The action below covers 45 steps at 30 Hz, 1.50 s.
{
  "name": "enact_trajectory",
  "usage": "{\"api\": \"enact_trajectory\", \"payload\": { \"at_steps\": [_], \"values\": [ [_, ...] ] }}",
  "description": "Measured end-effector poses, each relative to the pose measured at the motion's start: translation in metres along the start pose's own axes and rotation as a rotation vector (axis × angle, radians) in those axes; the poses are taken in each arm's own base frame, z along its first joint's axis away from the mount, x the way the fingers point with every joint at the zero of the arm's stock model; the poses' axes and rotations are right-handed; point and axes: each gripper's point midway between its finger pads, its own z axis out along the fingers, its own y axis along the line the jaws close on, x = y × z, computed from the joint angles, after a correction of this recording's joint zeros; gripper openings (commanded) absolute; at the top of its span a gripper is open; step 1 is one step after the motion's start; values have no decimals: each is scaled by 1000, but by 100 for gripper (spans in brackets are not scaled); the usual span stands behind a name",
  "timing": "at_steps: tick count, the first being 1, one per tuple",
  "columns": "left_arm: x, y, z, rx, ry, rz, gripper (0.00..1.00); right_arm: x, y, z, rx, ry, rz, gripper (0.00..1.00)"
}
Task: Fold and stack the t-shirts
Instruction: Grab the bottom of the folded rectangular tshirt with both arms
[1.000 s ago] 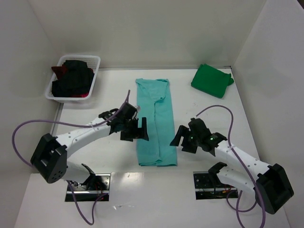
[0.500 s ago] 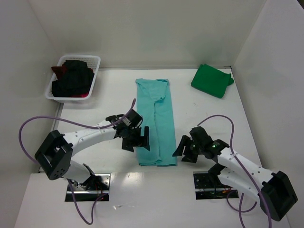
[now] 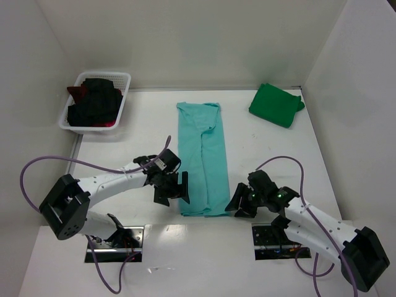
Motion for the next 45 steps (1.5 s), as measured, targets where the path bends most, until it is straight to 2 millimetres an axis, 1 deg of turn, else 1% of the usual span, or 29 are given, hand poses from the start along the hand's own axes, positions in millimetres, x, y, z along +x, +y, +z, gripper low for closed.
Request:
{"api": "enact_trajectory", "payload": {
  "at_steps": [3,4,6,10,11,13,15,20,27,29,30,31,34,35,36,41,42,43,45],
  "values": [
    [4,-1,1,16,18,-1,92,-1,0,3,4,3,4,58],
    [5,-1,2,22,21,-2,92,-1,0,3,8,5,6,57],
    [9,1,4,25,30,-5,92,-2,0,5,11,7,4,57],
    [13,4,6,31,33,-27,87,-1,-2,8,22,15,-3,56],
    [13,4,6,36,31,-28,86,-1,-3,8,24,16,-3,53],
    [11,3,8,44,23,-29,84,-1,-3,9,27,17,-7,53],
    [10,2,9,51,18,-37,81,-2,-3,9,26,17,-10,48],
    [9,-3,15,63,6,-30,76,-3,-1,10,16,10,-26,47],
    [20,2,26,35,35,-41,74,-5,1,10,5,3,-42,47],
    [20,1,26,36,30,-50,71,-6,1,11,5,3,-45,40],
    [20,0,27,34,27,-52,71,-6,1,12,5,3,-47,40],
    [20,0,28,31,25,-54,68,-6,1,12,7,4,-47,40],
    [20,0,29,22,17,-71,65,-6,1,13,8,6,-47,40],
    [20,0,29,19,15,-77,61,-6,1,13,7,6,-48,40],
    [20,0,30,16,14,-87,59,-7,1,13,6,5,-50,40],
    [23,8,37,-22,19,-116,55,-9,6,14,-16,-3,-65,40],
    [24,9,38,-27,22,-119,55,-9,7,14,-20,-5,-68,39],
    [24,10,39,-32,22,-123,50,-10,8,14,-24,-7,-70,36],
    [24,10,40,-36,23,-136,46,-10,8,14,-26,-6,-78,32]
  ]
}}
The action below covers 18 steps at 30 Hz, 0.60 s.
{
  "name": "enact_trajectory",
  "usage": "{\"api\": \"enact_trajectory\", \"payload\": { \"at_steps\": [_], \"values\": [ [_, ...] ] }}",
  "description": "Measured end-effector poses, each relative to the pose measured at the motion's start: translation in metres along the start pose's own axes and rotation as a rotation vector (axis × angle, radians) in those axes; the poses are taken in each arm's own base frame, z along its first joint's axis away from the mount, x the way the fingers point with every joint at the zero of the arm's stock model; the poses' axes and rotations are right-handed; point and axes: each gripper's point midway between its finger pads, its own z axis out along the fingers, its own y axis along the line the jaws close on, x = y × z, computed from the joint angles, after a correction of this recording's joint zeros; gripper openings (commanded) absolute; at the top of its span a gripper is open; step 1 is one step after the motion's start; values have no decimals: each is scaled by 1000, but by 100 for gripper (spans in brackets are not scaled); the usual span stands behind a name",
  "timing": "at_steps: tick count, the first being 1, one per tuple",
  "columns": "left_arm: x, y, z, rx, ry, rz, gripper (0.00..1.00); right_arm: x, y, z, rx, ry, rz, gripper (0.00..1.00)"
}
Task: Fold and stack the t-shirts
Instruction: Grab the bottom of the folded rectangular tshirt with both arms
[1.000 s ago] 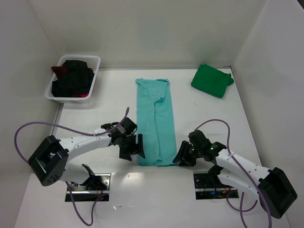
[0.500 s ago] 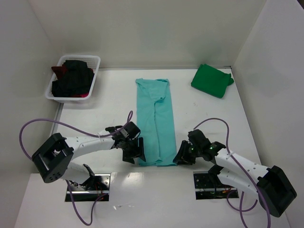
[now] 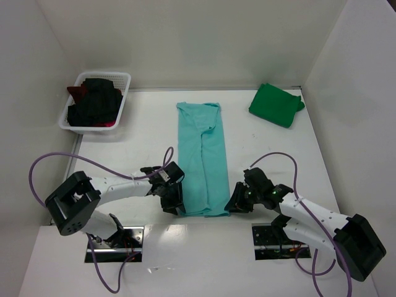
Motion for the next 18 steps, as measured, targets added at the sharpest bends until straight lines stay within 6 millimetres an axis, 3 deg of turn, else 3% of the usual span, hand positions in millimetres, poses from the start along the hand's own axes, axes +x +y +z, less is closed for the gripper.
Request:
{"api": "enact_trajectory", "payload": {
  "at_steps": [5,14,15,18],
  "values": [
    [0,0,1,-6,-8,4,43,1,1,0,-7,3,-8,28],
    [-3,1,5,-15,-16,2,14,1,6,1,-32,5,-20,8],
    [-3,1,5,-14,-17,3,1,2,6,1,-34,7,-22,2],
    [-4,0,5,-11,-20,5,0,2,8,1,-38,8,-24,0]
  ]
}}
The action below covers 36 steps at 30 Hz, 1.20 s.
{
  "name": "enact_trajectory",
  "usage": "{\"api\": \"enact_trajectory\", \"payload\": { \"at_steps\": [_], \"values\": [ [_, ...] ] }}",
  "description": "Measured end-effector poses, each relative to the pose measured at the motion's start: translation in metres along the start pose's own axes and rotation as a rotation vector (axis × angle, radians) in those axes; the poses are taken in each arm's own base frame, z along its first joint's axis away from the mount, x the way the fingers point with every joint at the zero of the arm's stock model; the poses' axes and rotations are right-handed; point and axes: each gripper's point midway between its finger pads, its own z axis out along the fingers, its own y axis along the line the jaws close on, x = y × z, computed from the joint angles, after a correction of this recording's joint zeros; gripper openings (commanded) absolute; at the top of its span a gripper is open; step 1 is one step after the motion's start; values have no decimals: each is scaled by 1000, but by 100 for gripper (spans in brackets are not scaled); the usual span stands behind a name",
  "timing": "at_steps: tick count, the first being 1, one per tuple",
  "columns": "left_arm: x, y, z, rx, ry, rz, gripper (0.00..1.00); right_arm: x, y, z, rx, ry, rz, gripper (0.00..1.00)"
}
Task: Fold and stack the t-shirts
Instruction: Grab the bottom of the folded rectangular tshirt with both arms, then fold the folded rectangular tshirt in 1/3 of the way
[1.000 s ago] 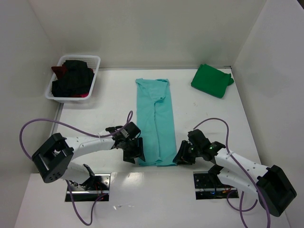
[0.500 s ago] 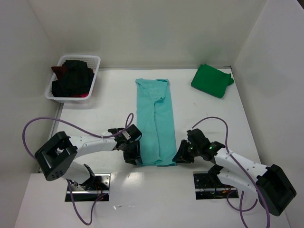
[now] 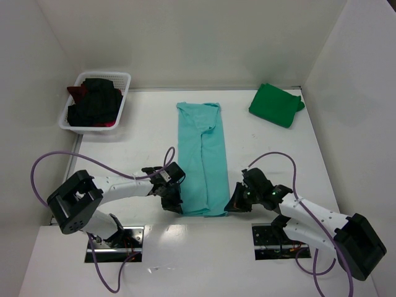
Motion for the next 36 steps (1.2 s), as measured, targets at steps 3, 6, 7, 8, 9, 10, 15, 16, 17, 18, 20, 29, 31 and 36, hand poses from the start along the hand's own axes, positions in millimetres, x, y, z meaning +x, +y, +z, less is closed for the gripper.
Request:
{"api": "enact_trajectory", "payload": {
  "at_steps": [3,6,7,8,9,10,15,16,17,18,20,29,31,36],
  "values": [
    [-2,0,-2,-13,-6,3,0,1,1,0,0,4,-3,0],
    [-11,-11,-11,-13,-32,29,0,-3,7,-3,-1,0,-5,0],
    [-16,-17,-16,-9,-49,39,0,-5,12,-4,-6,-5,-8,0],
    [-20,-24,-22,1,-64,50,0,-8,17,-5,-10,-9,-11,0],
    [-26,-32,-27,13,-84,63,0,-12,23,-7,-9,-15,-14,0],
    [-33,-41,-34,30,-105,72,0,-16,28,-8,-10,-21,-19,0],
    [-60,-61,-58,60,-190,106,0,-45,61,-16,-13,-81,-56,0],
    [-66,-62,-62,57,-207,114,0,-52,66,-17,-14,-98,-62,0],
    [-72,-64,-67,55,-224,114,0,-59,69,-19,-15,-111,-66,0],
    [-77,-65,-71,56,-239,123,0,-67,72,-20,-14,-126,-62,0],
    [-88,-67,-79,58,-265,125,0,-85,71,-23,-2,-162,-47,0],
    [-146,-52,-95,27,-331,115,0,-149,74,-18,50,-226,-24,0],
    [-161,-51,-93,25,-331,115,0,-161,81,-11,52,-223,-35,0],
    [-191,-50,-84,18,-320,124,0,-195,88,0,44,-244,-35,0]
  ]
}}
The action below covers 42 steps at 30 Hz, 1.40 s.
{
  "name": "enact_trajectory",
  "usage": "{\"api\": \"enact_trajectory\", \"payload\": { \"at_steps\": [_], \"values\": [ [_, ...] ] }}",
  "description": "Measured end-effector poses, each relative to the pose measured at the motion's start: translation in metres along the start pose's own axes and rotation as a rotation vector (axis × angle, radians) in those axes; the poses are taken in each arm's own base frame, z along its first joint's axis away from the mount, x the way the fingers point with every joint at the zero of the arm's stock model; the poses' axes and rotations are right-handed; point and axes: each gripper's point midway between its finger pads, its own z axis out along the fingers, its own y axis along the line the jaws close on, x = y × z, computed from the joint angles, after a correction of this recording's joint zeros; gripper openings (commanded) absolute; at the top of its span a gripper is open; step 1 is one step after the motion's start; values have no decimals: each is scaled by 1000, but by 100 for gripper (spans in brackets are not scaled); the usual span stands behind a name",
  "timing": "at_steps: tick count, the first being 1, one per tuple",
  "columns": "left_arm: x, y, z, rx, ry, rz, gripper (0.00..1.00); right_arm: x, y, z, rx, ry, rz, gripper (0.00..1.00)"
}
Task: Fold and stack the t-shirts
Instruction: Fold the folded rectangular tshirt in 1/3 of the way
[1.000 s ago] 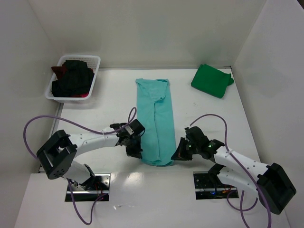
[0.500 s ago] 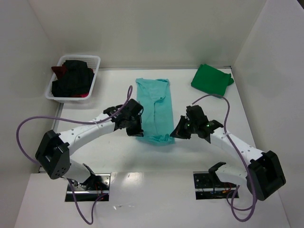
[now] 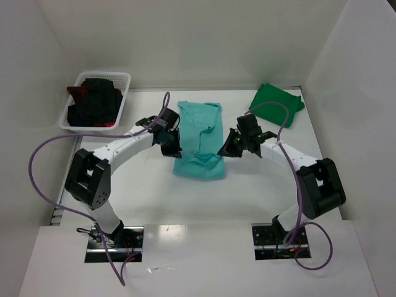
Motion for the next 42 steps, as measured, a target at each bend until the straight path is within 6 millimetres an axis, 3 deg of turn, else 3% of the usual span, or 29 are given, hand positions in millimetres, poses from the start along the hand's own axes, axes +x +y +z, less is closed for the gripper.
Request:
{"api": "enact_trajectory", "payload": {
  "at_steps": [5,10,21,28,37,42],
  "values": [
    [-25,3,14,13,4,9,0,-36,-3,12,3,-31,17,0],
    [-49,2,23,40,-3,21,0,-66,7,34,-20,-35,-11,0],
    [-81,12,56,66,28,37,3,-79,1,79,-13,24,-35,0],
    [-96,13,64,79,18,47,4,-90,-7,79,-4,7,-21,0],
    [-116,9,54,99,-23,52,4,-104,-8,75,3,-27,-16,0],
    [-129,4,50,112,-53,75,10,-105,-8,75,9,-34,-16,0]
  ]
}}
